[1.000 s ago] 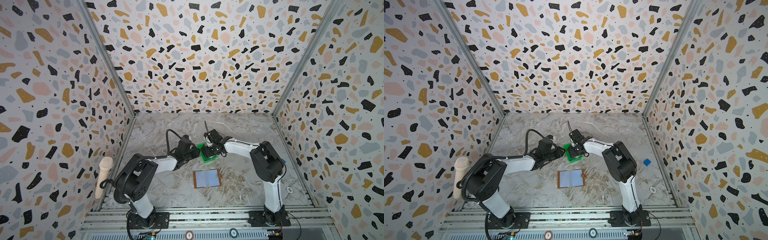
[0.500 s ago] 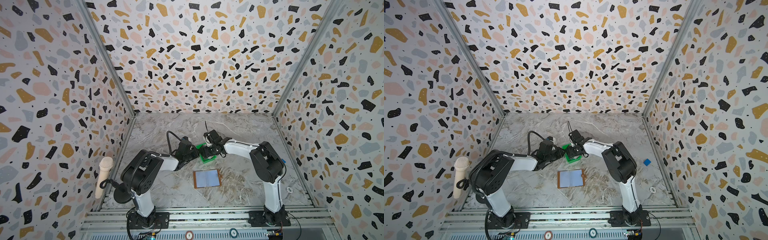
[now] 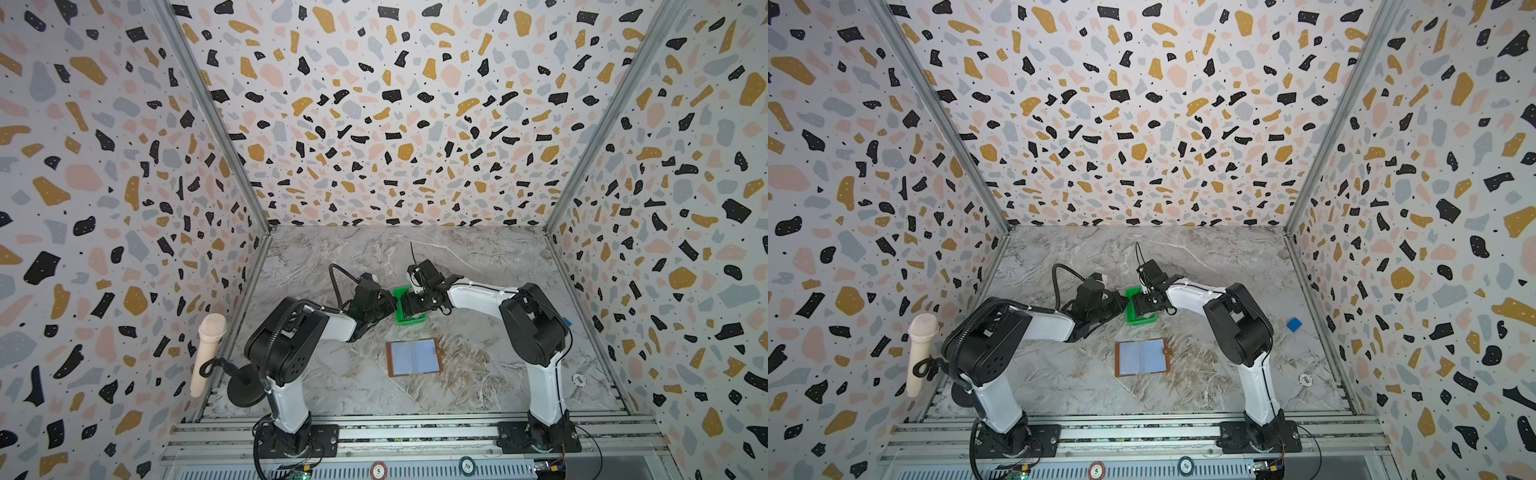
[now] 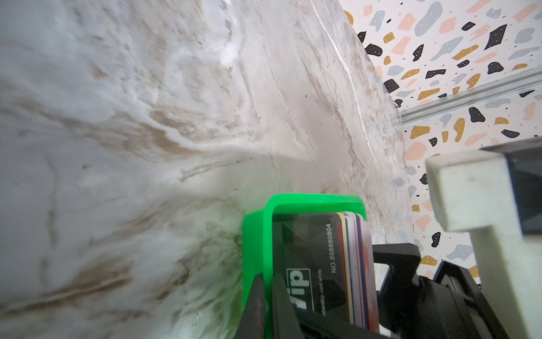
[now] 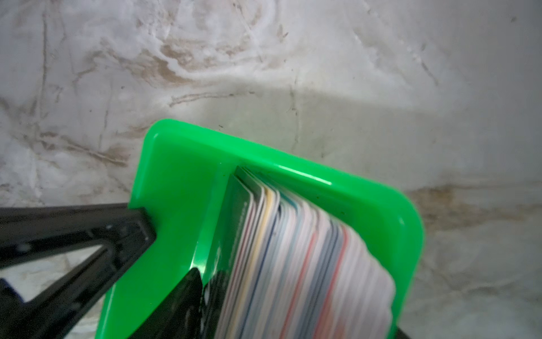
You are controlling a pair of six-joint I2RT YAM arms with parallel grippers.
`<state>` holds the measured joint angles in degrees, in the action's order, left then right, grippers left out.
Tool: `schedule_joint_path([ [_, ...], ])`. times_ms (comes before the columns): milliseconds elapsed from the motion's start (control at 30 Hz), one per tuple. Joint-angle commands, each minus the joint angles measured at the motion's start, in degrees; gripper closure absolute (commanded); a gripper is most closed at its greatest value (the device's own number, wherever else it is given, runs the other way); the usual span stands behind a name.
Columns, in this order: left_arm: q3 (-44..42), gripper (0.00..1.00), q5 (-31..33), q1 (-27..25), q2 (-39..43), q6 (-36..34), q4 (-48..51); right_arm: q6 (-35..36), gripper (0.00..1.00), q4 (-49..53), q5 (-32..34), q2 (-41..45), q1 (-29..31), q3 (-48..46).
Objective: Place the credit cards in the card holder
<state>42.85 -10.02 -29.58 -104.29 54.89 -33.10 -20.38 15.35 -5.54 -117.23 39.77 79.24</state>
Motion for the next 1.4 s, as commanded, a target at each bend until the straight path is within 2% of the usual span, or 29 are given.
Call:
schedule_joint_path([
  [0, -0.73, 1.00, -1.59, -1.45, 0.93, 0.12, 1.02, 0.27, 0.26, 3.74, -0.03, 0.51, 0.84, -0.29],
  [200, 1.28, 1.00, 3.58, -2.36, 5.89, -1.65, 9.14, 2.13, 0.18, 5.69, 5.31, 0.27, 1.06, 1.12],
  [533, 3.29, 1.00, 9.52, -2.72, 10.04, -2.76, 17.53, 3.85, 0.15, 9.04, 13.22, 0.61, 2.41, 4.01],
  [1367, 3.81, 1.00, 10.02, -2.67, 9.37, -2.35, 18.34, 6.05, 0.15, 12.58, 22.77, 3.94, 5.71, 7.82],
])
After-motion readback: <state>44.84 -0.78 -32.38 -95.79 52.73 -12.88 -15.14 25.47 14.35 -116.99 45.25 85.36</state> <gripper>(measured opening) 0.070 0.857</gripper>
